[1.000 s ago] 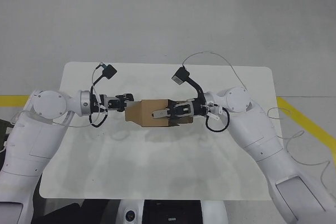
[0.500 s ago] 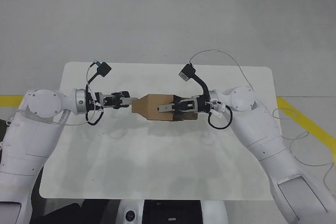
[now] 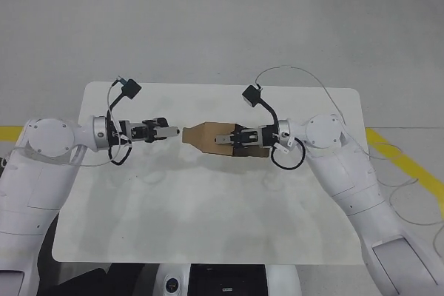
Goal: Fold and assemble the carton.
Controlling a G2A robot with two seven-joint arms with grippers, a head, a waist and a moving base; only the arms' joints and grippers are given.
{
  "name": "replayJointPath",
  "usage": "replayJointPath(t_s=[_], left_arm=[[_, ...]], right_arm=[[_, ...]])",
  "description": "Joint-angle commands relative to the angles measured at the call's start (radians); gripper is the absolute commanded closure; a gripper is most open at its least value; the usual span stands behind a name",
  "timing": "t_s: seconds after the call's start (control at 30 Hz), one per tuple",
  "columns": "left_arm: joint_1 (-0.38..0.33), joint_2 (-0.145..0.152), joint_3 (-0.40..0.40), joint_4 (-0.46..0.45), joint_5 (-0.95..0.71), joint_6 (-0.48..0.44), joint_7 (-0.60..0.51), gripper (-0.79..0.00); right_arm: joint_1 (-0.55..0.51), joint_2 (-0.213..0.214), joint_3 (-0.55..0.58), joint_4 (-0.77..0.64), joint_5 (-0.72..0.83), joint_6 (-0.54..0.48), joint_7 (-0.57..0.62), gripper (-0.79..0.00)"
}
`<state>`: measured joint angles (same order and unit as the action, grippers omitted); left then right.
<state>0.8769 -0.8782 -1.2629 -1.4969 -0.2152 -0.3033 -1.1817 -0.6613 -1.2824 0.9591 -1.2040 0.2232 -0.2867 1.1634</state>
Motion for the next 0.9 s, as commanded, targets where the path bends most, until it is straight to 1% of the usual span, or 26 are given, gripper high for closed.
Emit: replayJointPath(t_s=[0.0,0.13,0.3,0.73,0.87], left_arm=[[-0.001,0.000,0.014,-0.012,0.106,0.002,0.050,-0.785],[0.000,-0.004,0.042,-0.030,0.219,0.018,0.131,-0.785],[0.003,-0.004,0.048,-0.032,0.267,0.028,0.165,-0.785],[0.007,-0.004,0.045,-0.005,0.249,0.034,0.154,-0.785],[0.009,-0.004,0.045,-0.010,0.254,0.029,0.154,-0.785]], right_arm=[[0.003,0.000,-0.004,-0.011,-0.004,0.009,0.002,0.000],[0.005,-0.001,-0.011,-0.023,-0.003,0.012,0.002,0.000],[0.002,0.000,-0.007,-0.029,0.010,0.004,0.002,0.000],[-0.009,-0.003,-0.012,-0.058,0.071,-0.036,0.008,0.000],[-0.007,-0.006,-0.017,-0.055,0.093,-0.048,0.006,0.000]])
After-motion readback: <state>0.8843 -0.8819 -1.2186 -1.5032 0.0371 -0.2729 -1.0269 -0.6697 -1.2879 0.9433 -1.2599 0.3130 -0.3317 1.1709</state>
